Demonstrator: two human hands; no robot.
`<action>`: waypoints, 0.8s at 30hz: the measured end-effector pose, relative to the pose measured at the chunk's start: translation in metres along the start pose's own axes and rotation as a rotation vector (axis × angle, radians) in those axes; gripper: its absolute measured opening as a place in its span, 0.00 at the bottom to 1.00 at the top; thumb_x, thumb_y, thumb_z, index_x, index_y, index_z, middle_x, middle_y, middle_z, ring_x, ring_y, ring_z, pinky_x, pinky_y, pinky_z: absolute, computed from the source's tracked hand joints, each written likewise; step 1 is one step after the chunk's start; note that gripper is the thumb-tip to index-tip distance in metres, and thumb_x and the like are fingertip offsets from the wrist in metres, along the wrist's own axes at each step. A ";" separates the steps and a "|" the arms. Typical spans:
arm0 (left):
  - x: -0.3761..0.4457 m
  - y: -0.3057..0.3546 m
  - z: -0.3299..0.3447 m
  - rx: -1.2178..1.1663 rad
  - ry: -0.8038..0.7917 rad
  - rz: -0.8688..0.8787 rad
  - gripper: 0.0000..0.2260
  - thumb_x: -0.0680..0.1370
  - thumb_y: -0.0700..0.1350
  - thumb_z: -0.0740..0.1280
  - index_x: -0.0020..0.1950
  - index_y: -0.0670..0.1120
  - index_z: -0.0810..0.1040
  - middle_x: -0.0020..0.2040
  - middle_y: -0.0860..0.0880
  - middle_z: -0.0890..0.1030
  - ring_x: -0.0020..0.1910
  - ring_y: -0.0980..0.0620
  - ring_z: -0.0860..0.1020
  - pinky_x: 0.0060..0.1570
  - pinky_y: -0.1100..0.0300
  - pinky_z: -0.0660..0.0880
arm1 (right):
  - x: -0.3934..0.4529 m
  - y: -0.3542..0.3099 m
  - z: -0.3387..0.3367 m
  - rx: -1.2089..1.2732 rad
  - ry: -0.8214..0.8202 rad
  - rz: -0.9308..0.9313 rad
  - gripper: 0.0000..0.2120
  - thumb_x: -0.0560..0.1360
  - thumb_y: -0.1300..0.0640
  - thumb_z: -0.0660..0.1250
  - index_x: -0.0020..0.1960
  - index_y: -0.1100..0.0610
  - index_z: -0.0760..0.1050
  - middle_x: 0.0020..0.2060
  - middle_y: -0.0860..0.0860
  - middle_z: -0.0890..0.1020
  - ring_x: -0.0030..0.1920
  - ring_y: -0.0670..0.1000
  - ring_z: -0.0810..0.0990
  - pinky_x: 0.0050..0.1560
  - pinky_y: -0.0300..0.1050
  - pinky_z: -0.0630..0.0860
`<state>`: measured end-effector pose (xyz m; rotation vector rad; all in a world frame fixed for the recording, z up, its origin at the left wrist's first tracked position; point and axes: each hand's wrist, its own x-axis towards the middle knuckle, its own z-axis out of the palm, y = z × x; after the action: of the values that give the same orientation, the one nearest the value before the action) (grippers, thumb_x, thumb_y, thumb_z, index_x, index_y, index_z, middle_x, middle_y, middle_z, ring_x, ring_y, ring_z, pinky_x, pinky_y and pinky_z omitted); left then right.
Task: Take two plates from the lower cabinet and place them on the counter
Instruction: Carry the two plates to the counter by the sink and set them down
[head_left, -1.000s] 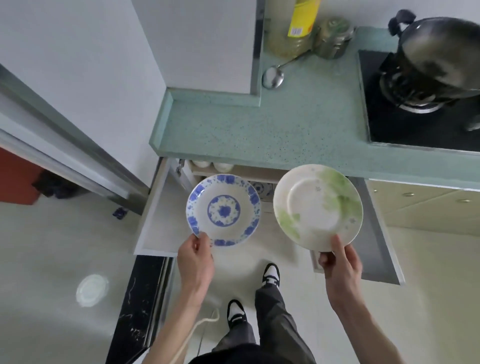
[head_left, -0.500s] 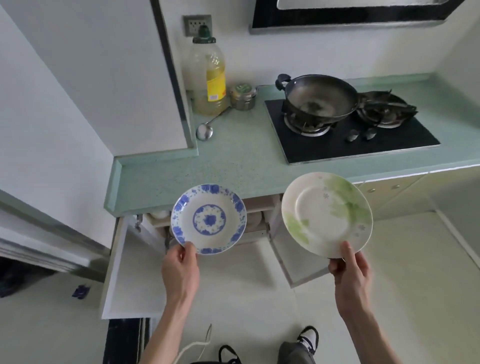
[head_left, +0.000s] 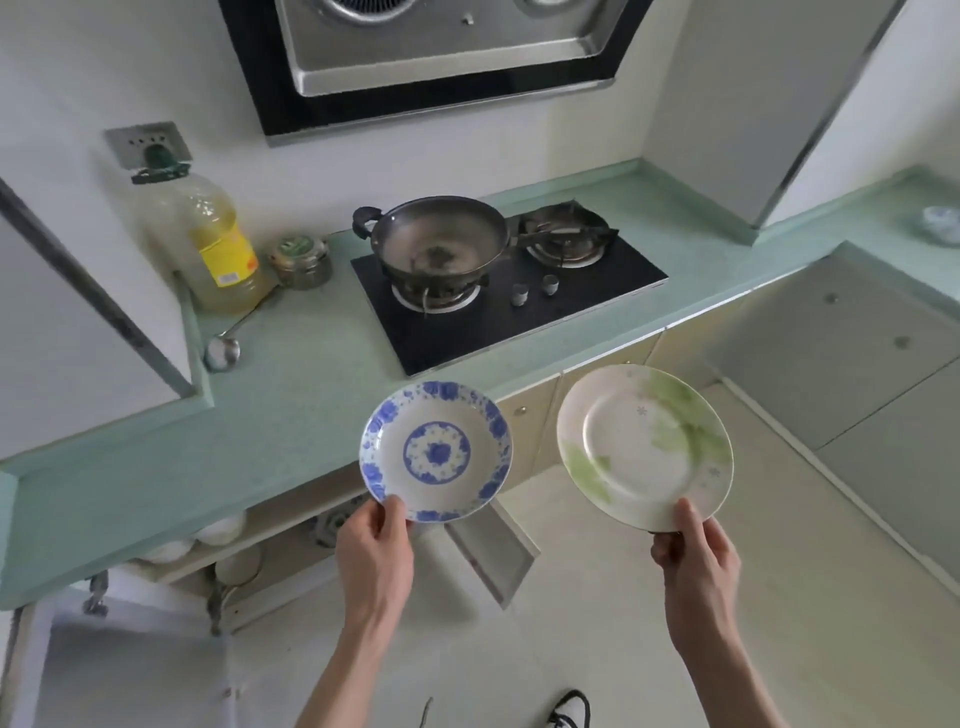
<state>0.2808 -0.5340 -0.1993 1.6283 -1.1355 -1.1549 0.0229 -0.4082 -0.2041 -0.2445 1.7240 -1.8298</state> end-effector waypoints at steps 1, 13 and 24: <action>-0.002 0.006 0.016 -0.001 -0.027 0.012 0.18 0.82 0.43 0.65 0.31 0.43 0.72 0.22 0.52 0.73 0.28 0.48 0.68 0.33 0.52 0.66 | 0.010 -0.005 -0.011 0.004 0.021 -0.002 0.18 0.84 0.55 0.63 0.37 0.57 0.67 0.26 0.50 0.67 0.30 0.51 0.63 0.32 0.39 0.64; -0.021 0.070 0.214 0.039 -0.250 0.134 0.16 0.82 0.43 0.65 0.38 0.35 0.77 0.27 0.43 0.75 0.29 0.47 0.70 0.33 0.52 0.69 | 0.128 -0.057 -0.137 0.046 0.201 -0.073 0.19 0.84 0.56 0.63 0.35 0.57 0.66 0.26 0.49 0.67 0.31 0.52 0.62 0.38 0.48 0.60; -0.026 0.103 0.360 0.142 -0.355 0.182 0.19 0.80 0.47 0.64 0.37 0.32 0.73 0.29 0.37 0.75 0.29 0.46 0.70 0.34 0.49 0.69 | 0.201 -0.093 -0.205 0.100 0.378 -0.117 0.17 0.84 0.56 0.63 0.37 0.57 0.68 0.27 0.51 0.67 0.32 0.52 0.62 0.38 0.48 0.60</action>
<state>-0.0913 -0.5776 -0.1840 1.4202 -1.5888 -1.2989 -0.2730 -0.3464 -0.1972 0.0479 1.8906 -2.1481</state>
